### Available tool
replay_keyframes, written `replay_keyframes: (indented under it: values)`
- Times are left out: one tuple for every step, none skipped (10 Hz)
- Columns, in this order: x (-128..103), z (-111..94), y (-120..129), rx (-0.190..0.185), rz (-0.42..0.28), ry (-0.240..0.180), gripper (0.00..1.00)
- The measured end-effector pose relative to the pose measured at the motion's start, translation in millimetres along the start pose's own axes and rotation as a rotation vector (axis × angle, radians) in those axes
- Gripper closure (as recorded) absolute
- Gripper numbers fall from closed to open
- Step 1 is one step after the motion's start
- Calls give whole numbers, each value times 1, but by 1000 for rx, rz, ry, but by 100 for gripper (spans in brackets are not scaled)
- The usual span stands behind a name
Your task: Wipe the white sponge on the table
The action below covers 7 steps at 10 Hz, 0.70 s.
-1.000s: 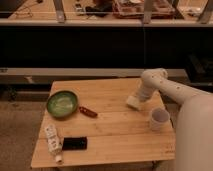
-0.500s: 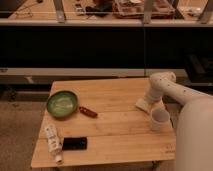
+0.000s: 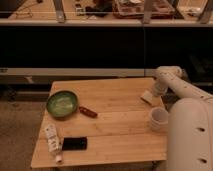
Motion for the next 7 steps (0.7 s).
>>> replay_keyframes:
  values:
    - [-7,4,-6,0,3,-6,50]
    - [-19,9,-11,-5,2,-18,50]
    - [-37,15,-17,-10,-4,-37,50]
    - [-58,17,-24,-9,-14,-61,50]
    - [-77,16,-29,-5,-34,-84,50]
    - [-94,15,-31,-2,-59,-102,50]
    - [-117,10,-31,4,-112,-128,50]
